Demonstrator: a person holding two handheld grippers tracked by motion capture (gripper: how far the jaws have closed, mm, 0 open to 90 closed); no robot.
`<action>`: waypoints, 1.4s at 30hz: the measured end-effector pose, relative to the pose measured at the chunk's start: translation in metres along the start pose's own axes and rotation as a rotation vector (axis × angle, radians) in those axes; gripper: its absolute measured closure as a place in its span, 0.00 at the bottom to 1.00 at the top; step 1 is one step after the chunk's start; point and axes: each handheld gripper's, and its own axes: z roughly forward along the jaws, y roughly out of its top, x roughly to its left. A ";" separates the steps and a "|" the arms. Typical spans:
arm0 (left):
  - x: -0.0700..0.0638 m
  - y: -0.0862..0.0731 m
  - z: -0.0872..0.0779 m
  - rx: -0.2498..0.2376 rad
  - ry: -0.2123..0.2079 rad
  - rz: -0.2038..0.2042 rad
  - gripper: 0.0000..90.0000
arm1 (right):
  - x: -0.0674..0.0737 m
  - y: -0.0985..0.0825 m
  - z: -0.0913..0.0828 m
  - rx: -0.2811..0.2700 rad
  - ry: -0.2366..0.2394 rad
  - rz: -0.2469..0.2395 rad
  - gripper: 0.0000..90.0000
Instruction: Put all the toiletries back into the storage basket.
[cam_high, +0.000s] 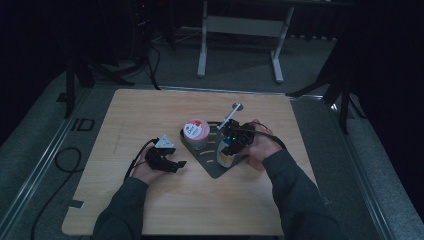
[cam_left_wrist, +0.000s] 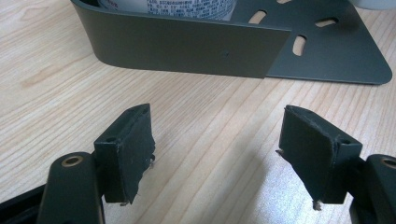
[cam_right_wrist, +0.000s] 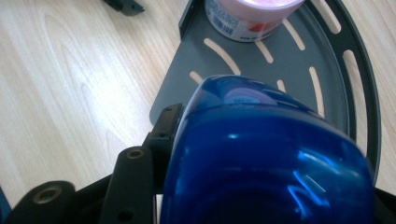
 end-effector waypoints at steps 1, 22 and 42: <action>0.000 0.000 0.000 0.001 0.000 0.001 0.28 | -0.001 0.001 0.001 0.003 0.000 0.004 0.61; -0.001 -0.002 0.001 0.013 0.001 0.003 0.28 | -0.023 0.023 0.009 -0.002 -0.034 0.081 0.61; -0.003 -0.003 0.003 0.022 0.003 0.009 0.28 | -0.047 0.039 0.003 -0.015 -0.066 0.134 0.61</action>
